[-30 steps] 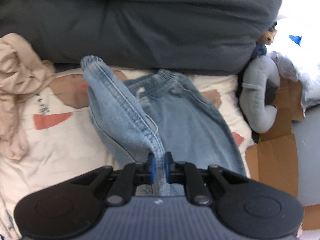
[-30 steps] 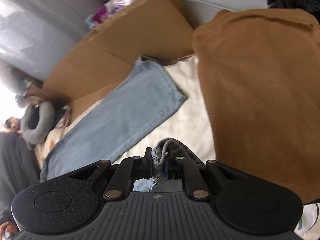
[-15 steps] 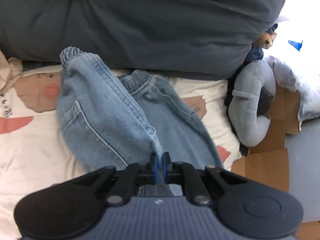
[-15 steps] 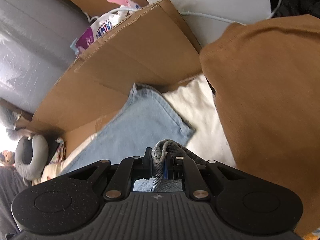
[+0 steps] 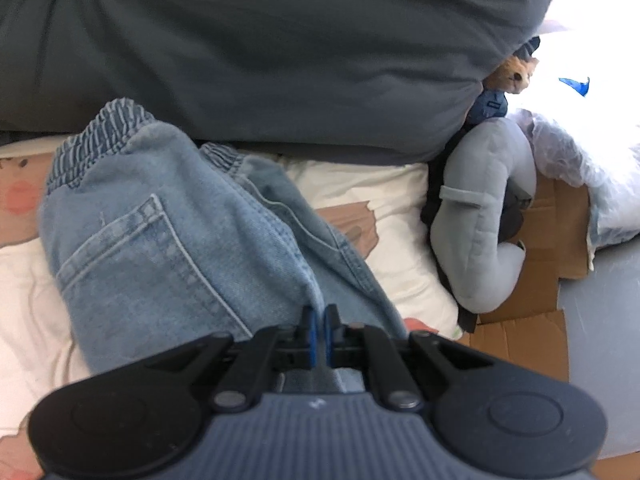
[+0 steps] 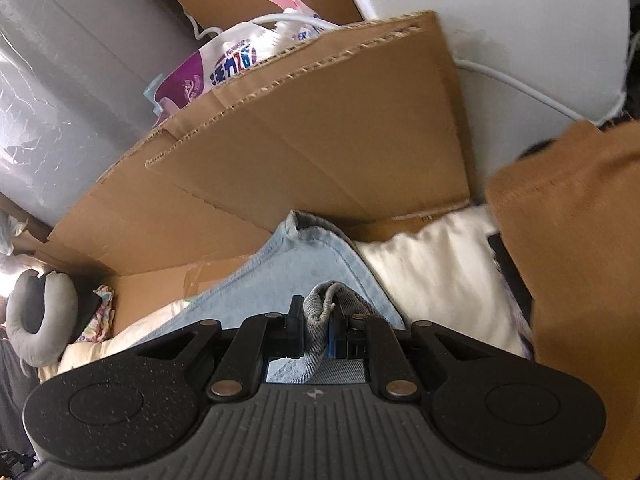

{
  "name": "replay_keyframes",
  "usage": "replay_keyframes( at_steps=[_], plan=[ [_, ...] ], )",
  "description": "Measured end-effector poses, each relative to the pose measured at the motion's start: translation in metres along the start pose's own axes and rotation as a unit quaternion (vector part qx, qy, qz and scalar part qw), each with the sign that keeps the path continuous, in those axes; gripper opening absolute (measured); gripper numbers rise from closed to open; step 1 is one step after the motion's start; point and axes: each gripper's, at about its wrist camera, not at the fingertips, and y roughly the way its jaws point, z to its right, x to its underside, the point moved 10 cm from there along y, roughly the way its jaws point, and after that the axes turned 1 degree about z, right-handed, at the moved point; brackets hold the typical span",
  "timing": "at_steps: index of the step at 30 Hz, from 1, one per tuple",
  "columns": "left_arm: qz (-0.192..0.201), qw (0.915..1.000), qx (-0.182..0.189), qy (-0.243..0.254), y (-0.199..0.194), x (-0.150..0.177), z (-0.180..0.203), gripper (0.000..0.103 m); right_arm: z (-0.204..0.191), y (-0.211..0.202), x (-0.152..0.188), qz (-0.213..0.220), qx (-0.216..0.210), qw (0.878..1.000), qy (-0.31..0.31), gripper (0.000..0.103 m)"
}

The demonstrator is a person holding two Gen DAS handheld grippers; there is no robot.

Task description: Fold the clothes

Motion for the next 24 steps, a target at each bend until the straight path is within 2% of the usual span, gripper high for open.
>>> replay_keyframes(
  at_steps=[5,13,24],
  plan=[
    [0.005,0.9999,0.0,-0.014,0.022,-0.003,0.0,0.004,-0.008,0.018,-0.009,0.009,0.006,1.0,-0.013,0.009],
    [0.006,0.9999,0.008,0.002,0.047,-0.007,0.02,0.003,-0.01,0.051,-0.024,0.003,0.026,0.999,-0.02,0.009],
    [-0.01,0.9998,-0.016,0.001,0.103,-0.008,0.026,0.003,-0.01,0.095,-0.031,-0.008,0.039,0.999,-0.033,0.009]
  ],
)
